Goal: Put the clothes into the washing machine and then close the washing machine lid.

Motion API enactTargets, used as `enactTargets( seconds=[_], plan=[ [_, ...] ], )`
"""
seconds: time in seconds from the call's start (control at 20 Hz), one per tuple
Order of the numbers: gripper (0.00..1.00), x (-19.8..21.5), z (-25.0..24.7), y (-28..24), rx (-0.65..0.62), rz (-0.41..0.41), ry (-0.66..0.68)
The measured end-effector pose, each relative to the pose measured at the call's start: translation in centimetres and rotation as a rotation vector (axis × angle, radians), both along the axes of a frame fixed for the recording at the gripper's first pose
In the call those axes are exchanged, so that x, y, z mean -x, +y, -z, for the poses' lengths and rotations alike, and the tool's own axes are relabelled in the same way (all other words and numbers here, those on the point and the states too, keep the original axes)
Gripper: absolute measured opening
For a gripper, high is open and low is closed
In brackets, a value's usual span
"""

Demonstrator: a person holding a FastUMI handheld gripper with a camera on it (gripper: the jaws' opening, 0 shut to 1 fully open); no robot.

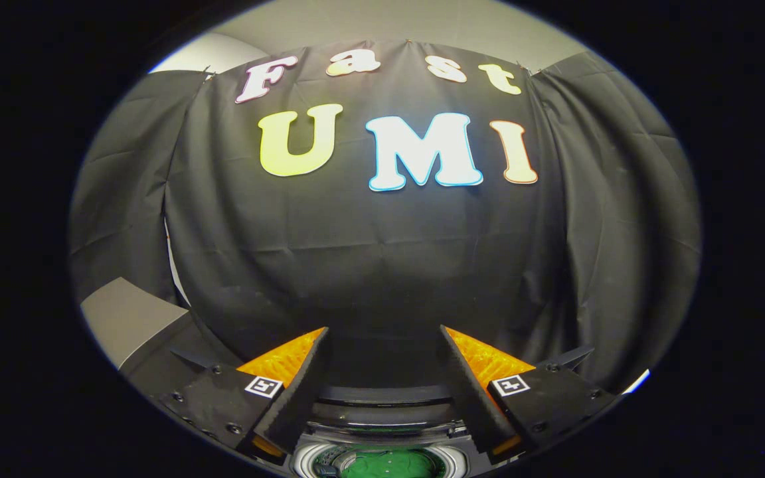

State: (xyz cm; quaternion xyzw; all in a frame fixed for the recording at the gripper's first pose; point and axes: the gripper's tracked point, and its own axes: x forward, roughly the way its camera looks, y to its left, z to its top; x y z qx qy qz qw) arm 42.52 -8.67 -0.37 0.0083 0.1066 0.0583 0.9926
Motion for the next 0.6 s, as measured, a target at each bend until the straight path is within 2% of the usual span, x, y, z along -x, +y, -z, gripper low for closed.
enactTargets(
  seconds=[0.6],
  plan=[
    [0.98,3.9,1.2,-0.4,0.003,-0.008,-0.038]
  ],
)
